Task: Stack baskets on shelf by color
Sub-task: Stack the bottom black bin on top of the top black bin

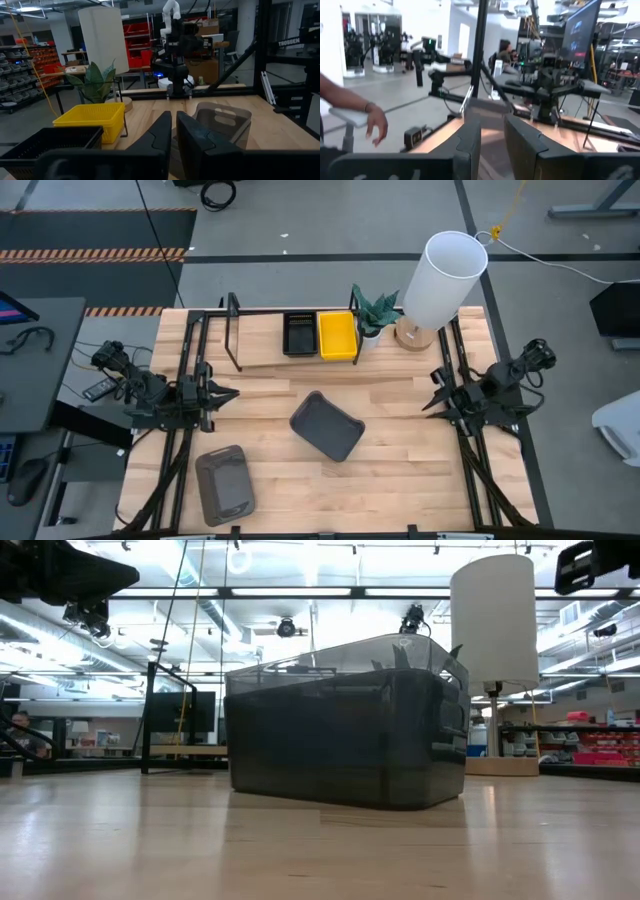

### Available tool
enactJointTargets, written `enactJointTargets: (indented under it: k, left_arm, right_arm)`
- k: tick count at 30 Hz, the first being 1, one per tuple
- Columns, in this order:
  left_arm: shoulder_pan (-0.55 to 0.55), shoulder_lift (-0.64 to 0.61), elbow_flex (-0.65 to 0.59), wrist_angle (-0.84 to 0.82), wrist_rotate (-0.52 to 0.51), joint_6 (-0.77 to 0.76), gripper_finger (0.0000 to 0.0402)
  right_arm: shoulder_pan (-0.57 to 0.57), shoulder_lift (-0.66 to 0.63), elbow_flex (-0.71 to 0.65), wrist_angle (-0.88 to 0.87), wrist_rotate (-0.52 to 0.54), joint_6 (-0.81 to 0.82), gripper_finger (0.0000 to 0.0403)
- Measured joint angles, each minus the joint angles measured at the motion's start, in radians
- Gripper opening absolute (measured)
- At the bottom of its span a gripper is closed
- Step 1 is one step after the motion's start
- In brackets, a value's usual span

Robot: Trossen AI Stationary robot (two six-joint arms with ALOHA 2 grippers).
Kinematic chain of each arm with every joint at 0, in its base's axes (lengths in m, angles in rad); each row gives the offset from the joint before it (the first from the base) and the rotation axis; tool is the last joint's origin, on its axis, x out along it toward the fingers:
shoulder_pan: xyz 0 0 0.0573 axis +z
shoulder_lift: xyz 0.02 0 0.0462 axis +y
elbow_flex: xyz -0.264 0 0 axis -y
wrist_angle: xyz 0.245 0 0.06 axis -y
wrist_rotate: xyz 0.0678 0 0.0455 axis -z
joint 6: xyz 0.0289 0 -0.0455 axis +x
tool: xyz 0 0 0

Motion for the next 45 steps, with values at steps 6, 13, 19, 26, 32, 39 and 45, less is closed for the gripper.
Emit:
enactJointTargets:
  k: [6,13,19,26,32,39,45]
  left_arm:
    - [0.0,0.0,0.0,0.0,0.0,0.0,0.0028]
    - [0.0,0.0,0.0,0.0,0.0,0.0,0.0038]
    - [0.0,0.0,0.0,0.0,0.0,0.0,0.0034]
    - [0.0,0.0,0.0,0.0,0.0,0.0,0.0029]
    - [0.0,0.0,0.0,0.0,0.0,0.0,0.0038]
    - [0.006,0.0,0.0,0.088,0.0,-0.229,0.0032]
    - [0.009,0.0,0.0,0.106,-0.003,-0.468,0.0029]
  right_arm:
    - [-0.001,0.0,-0.09,0.061,0.0,-0.033,0.009]
    - [-0.001,0.001,-0.175,0.126,0.0,-0.048,0.009]
    - [-0.002,0.017,-0.212,0.147,0.007,-0.051,0.009]
    - [-0.002,0.022,-0.212,0.145,0.007,-0.044,0.009]
    - [-0.002,0.022,-0.212,0.145,0.007,0.031,0.009]
    - [-0.002,0.022,-0.212,0.145,0.007,0.026,0.009]
    - [-0.002,0.022,-0.212,0.146,0.007,0.024,0.009]
